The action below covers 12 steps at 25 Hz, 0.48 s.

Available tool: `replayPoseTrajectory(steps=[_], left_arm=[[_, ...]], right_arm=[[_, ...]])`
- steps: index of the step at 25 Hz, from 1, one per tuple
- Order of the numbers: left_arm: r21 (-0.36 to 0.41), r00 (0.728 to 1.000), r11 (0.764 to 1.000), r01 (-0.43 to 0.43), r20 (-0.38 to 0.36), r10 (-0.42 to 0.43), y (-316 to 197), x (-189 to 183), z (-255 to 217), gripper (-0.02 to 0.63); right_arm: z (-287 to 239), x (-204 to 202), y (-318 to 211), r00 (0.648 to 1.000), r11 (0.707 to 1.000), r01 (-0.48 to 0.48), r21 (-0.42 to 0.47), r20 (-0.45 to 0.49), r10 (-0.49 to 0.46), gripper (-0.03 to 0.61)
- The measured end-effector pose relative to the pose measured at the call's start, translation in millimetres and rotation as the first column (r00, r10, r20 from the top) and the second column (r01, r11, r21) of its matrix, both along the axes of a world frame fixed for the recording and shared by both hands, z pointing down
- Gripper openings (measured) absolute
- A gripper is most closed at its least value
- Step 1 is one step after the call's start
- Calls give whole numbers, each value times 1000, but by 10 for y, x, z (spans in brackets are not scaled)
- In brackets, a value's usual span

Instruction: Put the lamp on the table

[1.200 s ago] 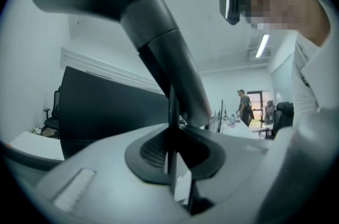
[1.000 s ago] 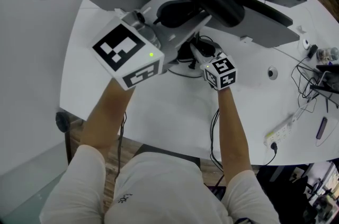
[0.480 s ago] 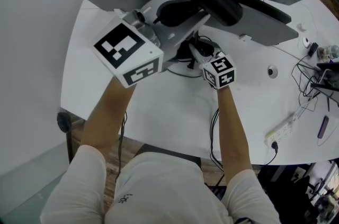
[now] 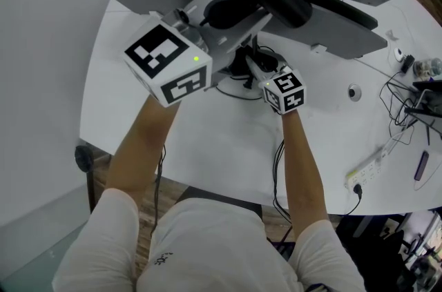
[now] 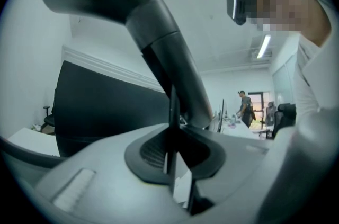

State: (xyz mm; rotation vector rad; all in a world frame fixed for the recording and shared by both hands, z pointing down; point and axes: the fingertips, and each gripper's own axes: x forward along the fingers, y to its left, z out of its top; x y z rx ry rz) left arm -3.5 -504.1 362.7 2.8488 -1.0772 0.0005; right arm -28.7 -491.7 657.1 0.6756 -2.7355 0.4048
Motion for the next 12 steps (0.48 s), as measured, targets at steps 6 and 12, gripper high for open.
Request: replayPoseTrajectory(steps=[6,12], left_arm=[[-4,1000,1000,-5,-14,5,2,0,12,34],[-9,1000,1000,6,-16,-6,0,1,30,40]], right_arm=[[1,4,2,1000,1000,-13,-8,1,13,67],[-63,9,56,999,999,-24,-34,22,25,139]])
